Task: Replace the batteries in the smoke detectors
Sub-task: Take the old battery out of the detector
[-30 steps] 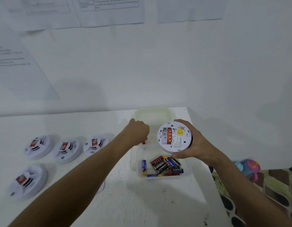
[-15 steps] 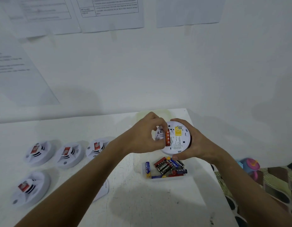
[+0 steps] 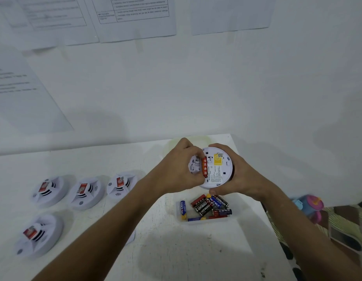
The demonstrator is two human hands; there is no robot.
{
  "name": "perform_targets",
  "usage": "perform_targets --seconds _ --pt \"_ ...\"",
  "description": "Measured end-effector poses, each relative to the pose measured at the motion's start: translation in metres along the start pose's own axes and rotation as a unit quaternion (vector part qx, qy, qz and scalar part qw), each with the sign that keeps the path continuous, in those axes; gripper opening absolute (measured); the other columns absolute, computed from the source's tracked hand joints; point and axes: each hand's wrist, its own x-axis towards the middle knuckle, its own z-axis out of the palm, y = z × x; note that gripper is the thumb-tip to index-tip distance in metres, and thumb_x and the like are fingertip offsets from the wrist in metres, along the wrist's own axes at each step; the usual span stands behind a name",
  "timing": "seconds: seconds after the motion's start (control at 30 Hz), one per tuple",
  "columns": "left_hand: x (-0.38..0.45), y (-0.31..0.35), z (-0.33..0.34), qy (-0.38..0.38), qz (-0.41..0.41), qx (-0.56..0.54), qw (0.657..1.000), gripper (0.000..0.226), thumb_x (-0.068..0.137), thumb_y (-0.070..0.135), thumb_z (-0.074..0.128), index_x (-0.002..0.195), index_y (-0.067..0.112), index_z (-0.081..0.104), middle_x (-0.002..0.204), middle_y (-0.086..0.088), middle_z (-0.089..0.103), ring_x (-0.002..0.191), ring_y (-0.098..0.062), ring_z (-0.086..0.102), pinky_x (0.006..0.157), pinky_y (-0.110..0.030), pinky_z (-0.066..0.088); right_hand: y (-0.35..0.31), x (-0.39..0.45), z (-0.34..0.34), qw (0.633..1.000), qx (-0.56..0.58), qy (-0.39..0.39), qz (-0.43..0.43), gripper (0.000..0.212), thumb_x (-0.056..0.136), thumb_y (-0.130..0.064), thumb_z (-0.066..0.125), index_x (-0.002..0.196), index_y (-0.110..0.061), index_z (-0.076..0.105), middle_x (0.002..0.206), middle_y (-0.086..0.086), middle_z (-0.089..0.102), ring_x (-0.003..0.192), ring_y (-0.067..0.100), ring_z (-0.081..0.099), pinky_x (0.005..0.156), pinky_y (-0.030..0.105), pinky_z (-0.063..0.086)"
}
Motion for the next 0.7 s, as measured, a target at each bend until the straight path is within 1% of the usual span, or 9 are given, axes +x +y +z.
perform_targets --seconds 0.1,0.23,0.33,0.4,0.47,0.53,0.63,0.7 --pt "0.002 0.001 0.000 -0.003 -0.020 -0.009 1.000 0.046 0.076 0.029 0.078 0.117 0.022 0.059 0.105 0.003 0.046 0.094 -0.008 0.051 0.070 -0.005 0.041 0.001 0.002 0.002 1.000 0.003 0.009 -0.007 0.089 0.052 -0.007 0.087 0.129 -0.025 0.046 0.120 -0.010 0.058 0.113 0.009 0.058 0.086 0.020 0.052" --pt "0.005 0.001 0.002 -0.004 -0.033 -0.016 0.999 0.044 0.075 0.026 0.079 0.113 0.019 0.058 0.099 0.004 0.045 0.093 -0.010 0.051 0.073 -0.012 0.043 0.004 0.006 0.005 1.000 -0.007 0.017 -0.019 0.087 0.050 -0.007 0.086 0.126 -0.025 0.048 0.117 -0.009 0.059 0.109 0.008 0.059 0.086 0.018 0.052" --pt "0.008 0.001 0.007 -0.005 -0.046 -0.018 0.999 0.046 0.072 0.022 0.079 0.110 0.017 0.054 0.101 0.005 0.043 0.092 -0.010 0.049 0.069 -0.011 0.041 0.007 0.008 0.007 1.000 -0.009 0.018 -0.022 0.087 0.049 -0.006 0.086 0.124 -0.027 0.048 0.114 -0.012 0.060 0.107 0.008 0.060 0.086 0.019 0.052" --pt "0.009 0.000 0.010 -0.008 -0.050 -0.015 0.999 0.044 0.071 0.021 0.079 0.104 0.019 0.050 0.102 0.004 0.042 0.091 -0.010 0.048 0.068 -0.013 0.041 0.009 0.009 0.008 1.000 -0.015 0.015 -0.019 0.084 0.050 -0.006 0.086 0.122 -0.028 0.049 0.113 -0.012 0.060 0.106 0.003 0.060 0.087 0.015 0.050" --pt "0.009 -0.002 0.014 -0.013 -0.052 -0.009 0.999 0.046 0.071 0.022 0.080 0.101 0.021 0.046 0.103 0.004 0.042 0.091 -0.010 0.048 0.069 -0.014 0.043 0.011 0.009 0.009 1.000 -0.023 0.013 -0.015 0.082 0.051 -0.007 0.085 0.121 -0.027 0.048 0.117 -0.012 0.059 0.107 -0.001 0.058 0.088 0.010 0.047" --pt "0.009 -0.004 0.017 -0.014 -0.052 -0.009 0.998 0.047 0.070 0.022 0.080 0.100 0.021 0.044 0.103 0.003 0.043 0.090 -0.011 0.049 0.068 -0.014 0.042 0.013 0.009 0.010 1.000 -0.027 0.012 -0.010 0.083 0.051 -0.010 0.085 0.122 -0.028 0.047 0.120 -0.010 0.057 0.109 -0.002 0.057 0.089 0.009 0.046" --pt "0.008 -0.008 0.017 -0.004 -0.041 -0.023 0.999 0.046 0.070 0.020 0.080 0.095 0.019 0.041 0.098 0.001 0.044 0.082 -0.012 0.048 0.060 -0.015 0.038 0.017 0.008 0.009 1.000 -0.021 0.015 -0.002 0.084 0.050 -0.010 0.085 0.123 -0.027 0.047 0.119 -0.009 0.058 0.109 0.001 0.058 0.087 0.012 0.048" --pt "0.007 -0.010 0.014 -0.005 -0.030 -0.039 0.999 0.042 0.073 0.022 0.077 0.095 0.017 0.042 0.097 0.002 0.049 0.079 -0.011 0.048 0.059 -0.017 0.039 0.018 0.007 0.006 1.000 -0.012 0.016 -0.004 0.085 0.050 -0.006 0.085 0.124 -0.027 0.048 0.117 -0.008 0.059 0.109 0.004 0.059 0.085 0.016 0.051"
